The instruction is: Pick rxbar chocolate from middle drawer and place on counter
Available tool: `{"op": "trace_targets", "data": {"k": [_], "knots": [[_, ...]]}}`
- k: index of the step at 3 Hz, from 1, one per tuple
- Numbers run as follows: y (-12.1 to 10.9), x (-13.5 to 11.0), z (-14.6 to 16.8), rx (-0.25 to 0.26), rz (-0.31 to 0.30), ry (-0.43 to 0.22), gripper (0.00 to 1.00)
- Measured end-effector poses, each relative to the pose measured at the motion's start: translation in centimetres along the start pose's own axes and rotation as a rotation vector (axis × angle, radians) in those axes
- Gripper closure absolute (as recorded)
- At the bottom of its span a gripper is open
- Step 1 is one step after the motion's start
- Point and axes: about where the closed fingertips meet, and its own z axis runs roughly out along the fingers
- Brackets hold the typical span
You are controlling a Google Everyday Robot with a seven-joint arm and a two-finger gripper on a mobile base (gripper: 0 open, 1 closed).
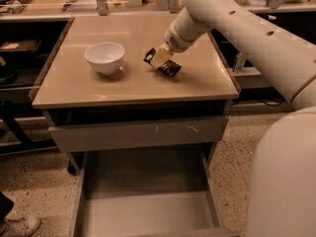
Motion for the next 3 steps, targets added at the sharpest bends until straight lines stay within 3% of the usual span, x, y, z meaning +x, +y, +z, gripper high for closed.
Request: {"op": "trace_targets", "data": {"k": [3], "knots": [[0.01, 0.00, 0.02, 0.000, 0.000, 0.000, 0.11]]}}
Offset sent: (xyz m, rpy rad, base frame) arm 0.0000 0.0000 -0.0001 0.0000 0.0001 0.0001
